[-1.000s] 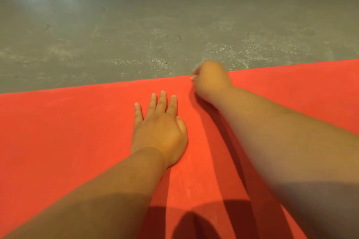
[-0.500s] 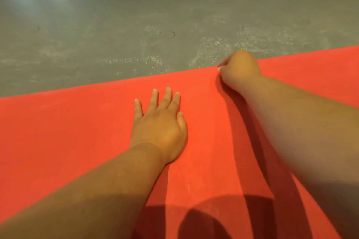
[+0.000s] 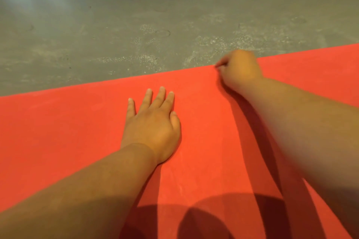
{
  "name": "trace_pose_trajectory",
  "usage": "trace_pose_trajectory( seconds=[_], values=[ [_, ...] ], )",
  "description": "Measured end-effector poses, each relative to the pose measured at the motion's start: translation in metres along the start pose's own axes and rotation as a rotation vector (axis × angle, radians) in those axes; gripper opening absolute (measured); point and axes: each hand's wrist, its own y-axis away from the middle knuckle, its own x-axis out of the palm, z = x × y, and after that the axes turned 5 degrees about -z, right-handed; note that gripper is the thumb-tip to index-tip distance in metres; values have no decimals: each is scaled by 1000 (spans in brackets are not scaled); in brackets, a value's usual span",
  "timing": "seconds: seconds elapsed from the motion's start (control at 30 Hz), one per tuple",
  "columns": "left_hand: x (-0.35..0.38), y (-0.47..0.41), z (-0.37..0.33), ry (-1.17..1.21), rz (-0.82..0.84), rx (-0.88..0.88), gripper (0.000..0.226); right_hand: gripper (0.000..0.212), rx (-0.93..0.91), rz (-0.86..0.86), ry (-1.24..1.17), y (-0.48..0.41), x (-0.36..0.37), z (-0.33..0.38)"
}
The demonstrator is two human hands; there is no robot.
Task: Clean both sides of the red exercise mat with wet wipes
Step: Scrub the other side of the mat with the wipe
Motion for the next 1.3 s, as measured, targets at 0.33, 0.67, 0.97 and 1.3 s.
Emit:
trace_pose_trajectory(
  seconds=[0.33, 0.67, 0.97, 1.3],
  values=[
    [0, 0, -1, -5, 0, -6, 56, 25, -241, -78, -151, 64, 16, 41],
    [1, 0, 1, -10, -4, -4, 56, 25, 223, -111, -118, 33, -14, -21],
    [1, 0, 1, -11, -15, 1, 56, 13, -226, -28, -215, 72, -6, 6],
    [2, -2, 3, -4, -19, -1, 56, 20, -306, 30, -267, 122, 1, 60]
  ],
)
